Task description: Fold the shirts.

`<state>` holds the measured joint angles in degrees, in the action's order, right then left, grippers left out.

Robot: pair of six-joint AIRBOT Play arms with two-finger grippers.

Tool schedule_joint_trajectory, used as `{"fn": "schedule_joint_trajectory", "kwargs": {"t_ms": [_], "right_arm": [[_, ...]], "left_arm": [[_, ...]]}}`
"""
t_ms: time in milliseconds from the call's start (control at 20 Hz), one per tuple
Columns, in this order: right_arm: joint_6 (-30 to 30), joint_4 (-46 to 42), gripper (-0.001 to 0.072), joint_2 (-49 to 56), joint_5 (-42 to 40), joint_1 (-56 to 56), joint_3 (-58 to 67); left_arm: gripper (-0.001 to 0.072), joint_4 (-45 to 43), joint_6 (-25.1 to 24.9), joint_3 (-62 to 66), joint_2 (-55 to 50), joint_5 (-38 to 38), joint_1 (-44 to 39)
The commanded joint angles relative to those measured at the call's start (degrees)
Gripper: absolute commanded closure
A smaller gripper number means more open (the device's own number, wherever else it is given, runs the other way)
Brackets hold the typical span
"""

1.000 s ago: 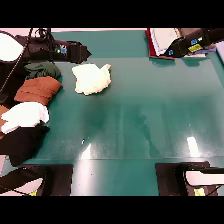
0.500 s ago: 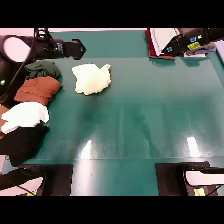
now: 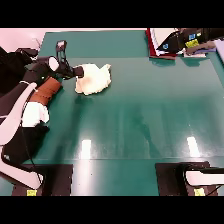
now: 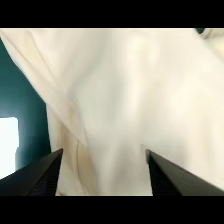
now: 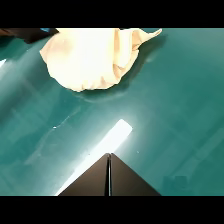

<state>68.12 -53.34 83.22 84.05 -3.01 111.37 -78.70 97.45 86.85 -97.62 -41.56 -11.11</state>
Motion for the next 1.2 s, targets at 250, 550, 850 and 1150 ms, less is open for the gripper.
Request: {"fn": "schedule_joint_trajectory", "kwargs": {"t_ms": [250, 550, 850, 1150], "right_arm": [[0.0, 1.3, 0.0694, -0.2, 0.3, 0.0, 0.0], [0.0, 1.3, 0.0694, -1.3, 0.4, 0.2, 7.8], [0.0, 0.9, 0.0694, -11.1, -11.3, 3.1, 1.2], [0.0, 0.9, 0.0694, -19.4, -15.0, 6.8, -6.3]], "left_arm": [[0.0676, 5.0, -0.6, 4.9, -4.9, 0.0, 0.3], [0.0688, 5.0, -11.0, 21.6, 7.3, -7.5, 0.3], [0.0689, 5.0, -15.7, 23.7, 30.0, -12.7, -2.7], [0.0687, 5.0, -17.6, 23.4, 25.6, -22.2, -19.8]]}}
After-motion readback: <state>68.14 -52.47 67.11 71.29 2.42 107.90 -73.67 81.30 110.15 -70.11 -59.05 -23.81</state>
